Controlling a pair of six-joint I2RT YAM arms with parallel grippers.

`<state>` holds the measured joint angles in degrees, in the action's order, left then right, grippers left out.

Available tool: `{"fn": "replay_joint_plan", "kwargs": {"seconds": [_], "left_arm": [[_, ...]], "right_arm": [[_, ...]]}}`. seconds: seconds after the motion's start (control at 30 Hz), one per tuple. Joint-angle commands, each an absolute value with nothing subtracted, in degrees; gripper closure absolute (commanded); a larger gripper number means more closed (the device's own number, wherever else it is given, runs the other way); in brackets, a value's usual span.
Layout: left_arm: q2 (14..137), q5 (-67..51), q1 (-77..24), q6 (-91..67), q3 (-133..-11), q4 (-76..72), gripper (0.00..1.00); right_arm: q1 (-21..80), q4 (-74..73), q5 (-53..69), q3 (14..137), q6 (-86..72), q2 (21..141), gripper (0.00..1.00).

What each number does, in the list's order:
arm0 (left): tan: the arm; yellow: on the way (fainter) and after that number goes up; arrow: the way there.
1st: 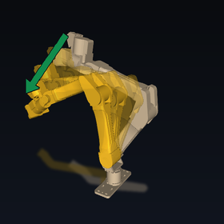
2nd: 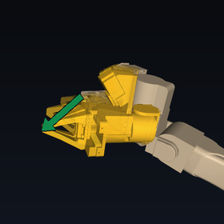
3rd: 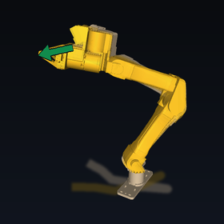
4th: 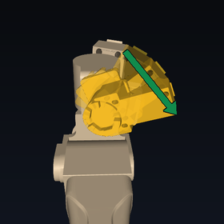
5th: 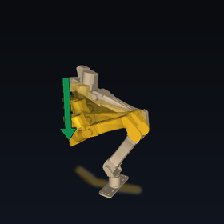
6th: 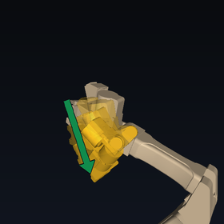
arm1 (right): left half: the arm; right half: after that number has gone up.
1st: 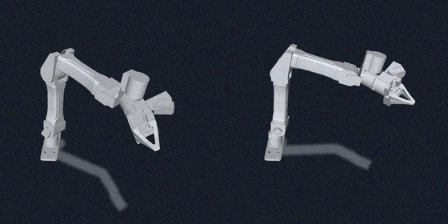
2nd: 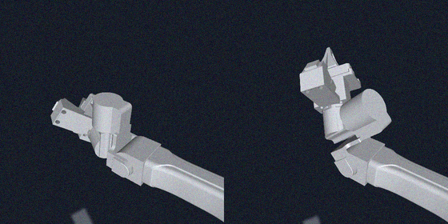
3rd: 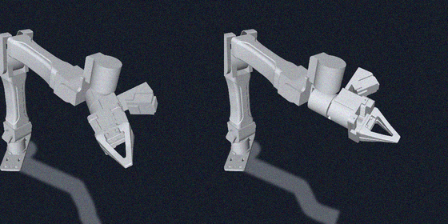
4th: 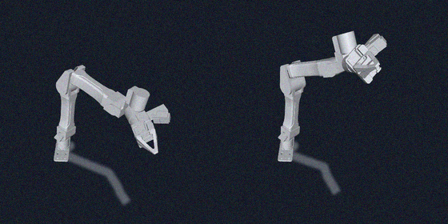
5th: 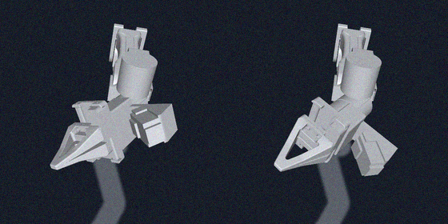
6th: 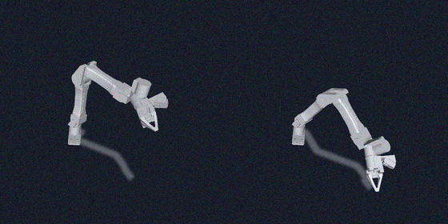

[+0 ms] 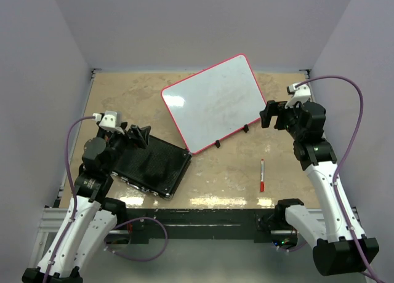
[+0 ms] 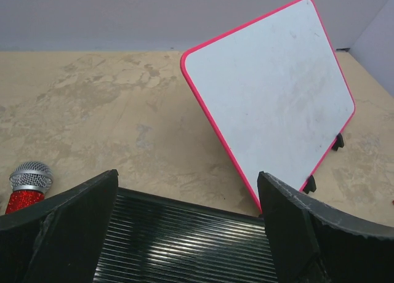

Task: Write a sentence on the whiteboard
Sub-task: Pick up the whiteboard marker from the center of the board.

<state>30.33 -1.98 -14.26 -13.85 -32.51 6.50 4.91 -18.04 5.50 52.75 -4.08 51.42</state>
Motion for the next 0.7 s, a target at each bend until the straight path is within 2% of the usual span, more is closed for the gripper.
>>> {"fn": "replay_joint_plan", "kwargs": {"seconds": [0.0,0.13,0.17,0.27,0.37,0.47,0.67], "left_arm": [[30.06,-4.83,-13.97,-13.01,-32.52,2.99,0.00],[31.38,-4.22,-14.06,-14.15,-33.22,4.04,0.00],[31.64,-4.31,-14.24,-14.06,-33.48,4.30,0.00],[31.55,-6.84,-14.50,-13.80,-33.05,3.69,0.00],[32.51,-11.48,-15.03,-13.71,-32.52,2.11,0.00],[35.14,-18.16,-15.82,-15.02,-33.83,2.37,0.00],[36.57,-21.97,-18.63,-19.41,-35.25,8.35,0.01]], "right_arm": [[4.83,-16.61,4.31,53.26,-4.31,51.06,0.01],[4.83,-19.24,13.15,52.56,4.11,49.84,0.01],[4.83,-20.38,24.76,52.30,11.18,49.66,0.01],[5.01,-28.02,40.21,52.64,23.70,50.53,0.01],[5.01,-33.39,39.12,54.14,27.40,53.08,0.01],[5.01,-39.18,32.53,56.33,32.93,57.82,0.01],[4.83,-45.96,23.13,60.20,38.74,63.09,0.01]]}}
